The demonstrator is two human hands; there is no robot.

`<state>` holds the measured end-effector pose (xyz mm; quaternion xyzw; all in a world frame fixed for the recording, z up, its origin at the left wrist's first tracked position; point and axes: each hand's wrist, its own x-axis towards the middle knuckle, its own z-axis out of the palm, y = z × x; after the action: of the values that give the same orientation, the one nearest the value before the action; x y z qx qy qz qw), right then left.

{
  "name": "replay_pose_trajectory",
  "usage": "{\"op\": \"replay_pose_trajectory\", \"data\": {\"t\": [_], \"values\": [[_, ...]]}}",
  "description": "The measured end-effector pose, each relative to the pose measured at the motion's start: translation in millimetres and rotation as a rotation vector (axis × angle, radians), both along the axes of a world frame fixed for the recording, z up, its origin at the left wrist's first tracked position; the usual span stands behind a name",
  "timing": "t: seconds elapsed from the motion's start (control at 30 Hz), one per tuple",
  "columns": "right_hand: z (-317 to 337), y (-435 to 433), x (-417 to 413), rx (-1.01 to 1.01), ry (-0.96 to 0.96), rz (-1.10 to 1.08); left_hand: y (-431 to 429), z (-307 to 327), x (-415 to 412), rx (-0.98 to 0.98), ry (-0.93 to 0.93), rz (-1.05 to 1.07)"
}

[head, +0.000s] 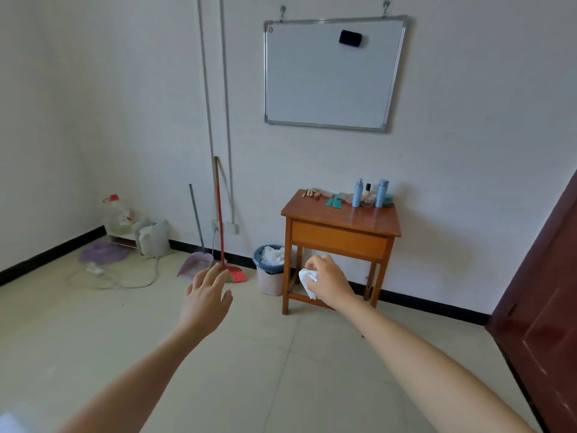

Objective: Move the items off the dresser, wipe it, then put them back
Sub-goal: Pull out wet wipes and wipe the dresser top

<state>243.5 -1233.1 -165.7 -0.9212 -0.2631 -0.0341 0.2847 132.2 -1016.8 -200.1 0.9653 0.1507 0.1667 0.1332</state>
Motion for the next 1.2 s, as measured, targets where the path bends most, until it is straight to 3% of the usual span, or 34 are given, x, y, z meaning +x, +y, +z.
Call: {"op": "replay_pose_trajectory", "data": {"t": [0.17,0.33,0.53,0.97,1.2], "values": [[-7,48,43,-0.004,-0.003,0.14,24,5,31,-0.021,-0.018,0.082],[-48,90,71,-0.097,0.113,0.208,52,-31,37,-0.073,0.098,0.13],[-66,169,113,-0.147,0.139,0.242,148,-56,51,-0.085,0.157,0.263],[-73,376,212,-0.105,0.22,0.095,401,-50,149,-0.027,0.173,0.24],[-93,398,277,-0.041,0.336,-0.057,422,-86,256,-0.149,0.265,0.083]]}}
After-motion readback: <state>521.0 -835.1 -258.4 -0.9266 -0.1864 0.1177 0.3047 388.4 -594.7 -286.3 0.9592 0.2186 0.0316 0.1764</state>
